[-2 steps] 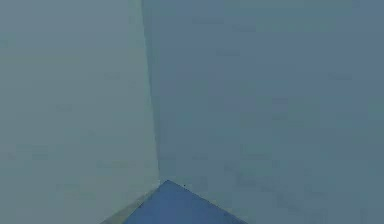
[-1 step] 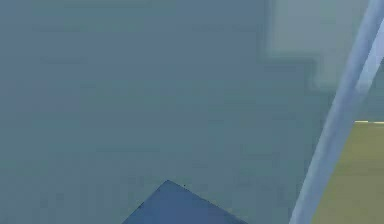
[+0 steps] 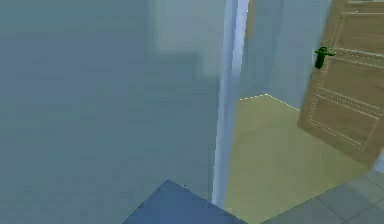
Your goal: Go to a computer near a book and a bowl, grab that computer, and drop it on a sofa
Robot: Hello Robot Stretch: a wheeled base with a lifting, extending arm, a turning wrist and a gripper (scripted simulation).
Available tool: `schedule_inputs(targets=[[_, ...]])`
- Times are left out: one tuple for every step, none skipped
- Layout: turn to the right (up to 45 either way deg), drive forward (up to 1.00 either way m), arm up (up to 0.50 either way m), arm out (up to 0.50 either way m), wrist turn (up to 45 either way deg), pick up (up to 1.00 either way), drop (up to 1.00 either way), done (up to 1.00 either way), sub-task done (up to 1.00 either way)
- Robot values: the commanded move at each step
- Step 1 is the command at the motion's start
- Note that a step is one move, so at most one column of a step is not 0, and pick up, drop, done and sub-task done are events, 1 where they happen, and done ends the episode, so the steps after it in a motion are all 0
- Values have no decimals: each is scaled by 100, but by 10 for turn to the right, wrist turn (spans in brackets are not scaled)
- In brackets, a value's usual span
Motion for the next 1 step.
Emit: schedule_inputs(targets=[[-450, 0, 0, 0, 0, 0, 0, 0, 0]])
